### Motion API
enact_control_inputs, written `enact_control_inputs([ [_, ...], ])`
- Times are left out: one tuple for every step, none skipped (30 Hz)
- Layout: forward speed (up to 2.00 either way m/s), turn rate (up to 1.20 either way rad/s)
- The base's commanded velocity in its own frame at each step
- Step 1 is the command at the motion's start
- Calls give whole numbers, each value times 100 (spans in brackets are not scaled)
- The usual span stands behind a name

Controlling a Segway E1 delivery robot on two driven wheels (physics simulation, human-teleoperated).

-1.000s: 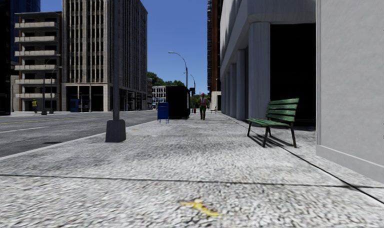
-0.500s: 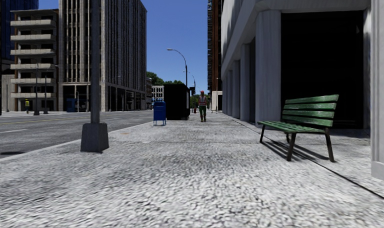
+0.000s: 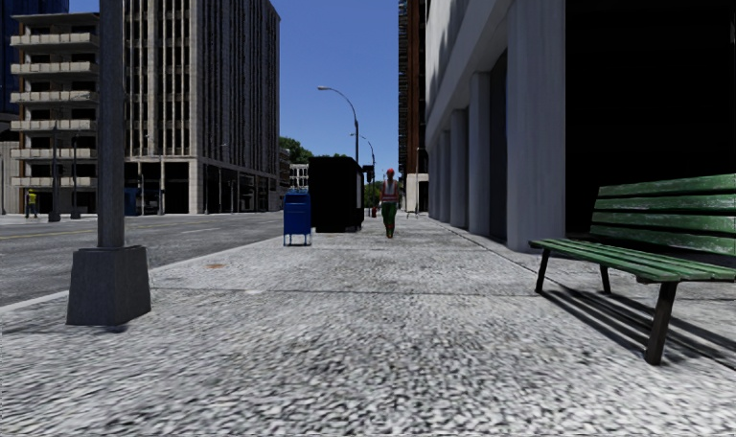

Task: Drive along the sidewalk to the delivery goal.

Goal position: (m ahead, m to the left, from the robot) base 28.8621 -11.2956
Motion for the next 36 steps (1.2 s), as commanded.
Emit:
enact_control_inputs([
  [200,-14],
  [200,-14],
  [200,-14],
  [200,-14],
  [200,-14],
  [200,-14],
  [200,-14],
  [200,-14],
  [200,-15],
  [200,-16],
  [200,-24],
  [200,-24],
  [200,-33],
  [200,-37],
  [200,-38],
  [200,-38],
  [200,-38],
  [200,-38],
  [200,-38],
  [200,-38],
  [200,-38],
  [200,-38],
  [200,-38],
  [200,-38],
  [200,-38],
  [200,-39],
  [200,-39],
  [200,-40],
  [200,-40],
  [200,-40],
  [200,-41],
  [200,-41],
  [200,-41],
  [200,-42],
  [200,-42],
  [200,-43],
])
